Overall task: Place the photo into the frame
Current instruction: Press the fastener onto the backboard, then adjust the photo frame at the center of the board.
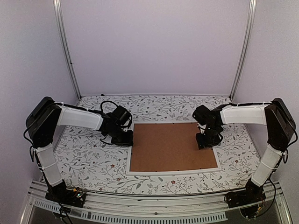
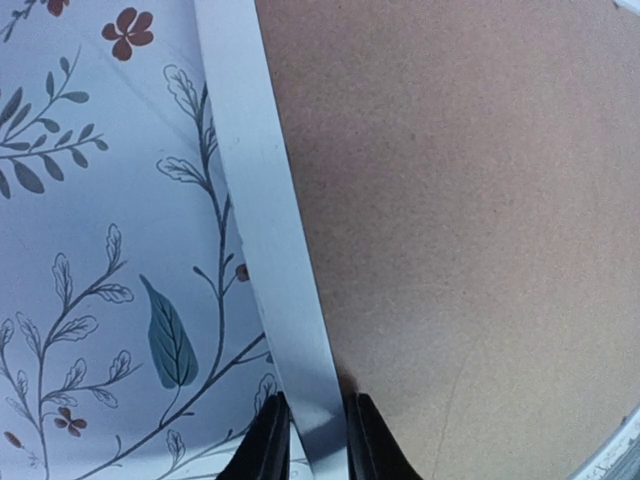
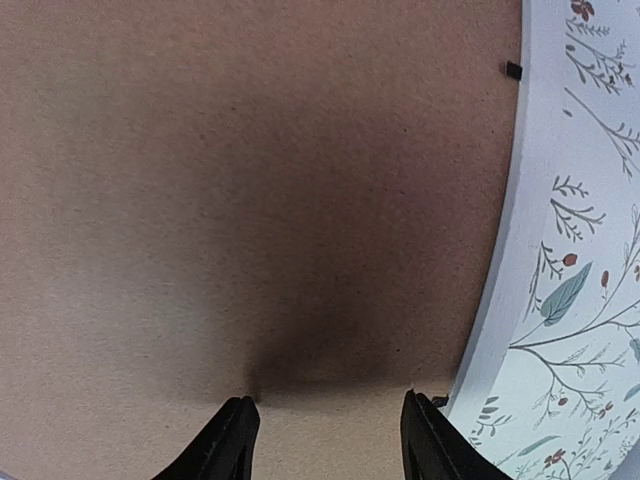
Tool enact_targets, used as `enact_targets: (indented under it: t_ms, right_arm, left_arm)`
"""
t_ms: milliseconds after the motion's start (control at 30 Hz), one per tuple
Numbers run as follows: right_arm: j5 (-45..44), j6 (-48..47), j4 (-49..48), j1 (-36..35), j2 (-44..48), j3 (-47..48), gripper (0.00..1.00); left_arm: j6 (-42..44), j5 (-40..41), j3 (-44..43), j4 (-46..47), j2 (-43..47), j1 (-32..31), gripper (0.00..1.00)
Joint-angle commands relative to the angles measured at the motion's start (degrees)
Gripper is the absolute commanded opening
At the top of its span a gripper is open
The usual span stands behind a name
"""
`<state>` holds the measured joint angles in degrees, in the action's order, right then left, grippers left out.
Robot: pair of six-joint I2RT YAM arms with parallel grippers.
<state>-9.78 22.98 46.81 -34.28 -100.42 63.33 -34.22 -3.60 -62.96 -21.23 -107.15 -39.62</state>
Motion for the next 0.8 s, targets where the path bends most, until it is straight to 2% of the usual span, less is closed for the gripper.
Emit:
enact_targets:
  t_ms: [0, 167, 267, 333, 367, 433, 567, 767]
  right_arm:
    - [6.37, -1.00, -4.54, 4.42, 5.26, -1.73, 0.54]
    - [14.63, -4.20, -9.89, 12.22, 8.00, -5.35, 0.54]
    - [17.22, -5.40, -12.22, 15.47, 7.81, -6.81, 0.55]
    - [18.20, -5.53, -13.60, 16.70, 7.21, -7.42, 0.55]
    - [18.77, -5.52, -14.31, 17.22, 6.94, -7.91, 0.55]
    - [19.53, -5.54, -15.51, 17.97, 5.95, -8.49, 0.54]
    - [20.55, -6.00, -16.97, 18.99, 4.71, -9.15, 0.52]
    - [21.14, -6.93, -18.34, 20.05, 3.62, -9.80, 0.40]
  left_arm:
    - [1.57, 1.27, 0.77, -0.39, -2.62, -0.73, 0.22]
    - [1.95, 2.72, 0.20, -0.41, -0.72, -0.72, 0.34]
    - [2.05, 3.42, -0.35, -0.43, 0.83, -0.75, 0.47]
    - [2.05, 5.70, -0.66, -0.51, 2.17, -0.84, 0.61]
    - [2.05, 6.61, -0.81, -0.68, 2.95, -0.93, 0.71]
    - [2.27, 8.49, -1.25, -1.27, 4.56, -1.06, 0.80]
    - [3.48, 10.72, -1.25, -1.55, 8.46, -2.00, 0.84]
    - [7.34, 10.62, 1.16, 3.78, 14.33, -7.38, 0.91]
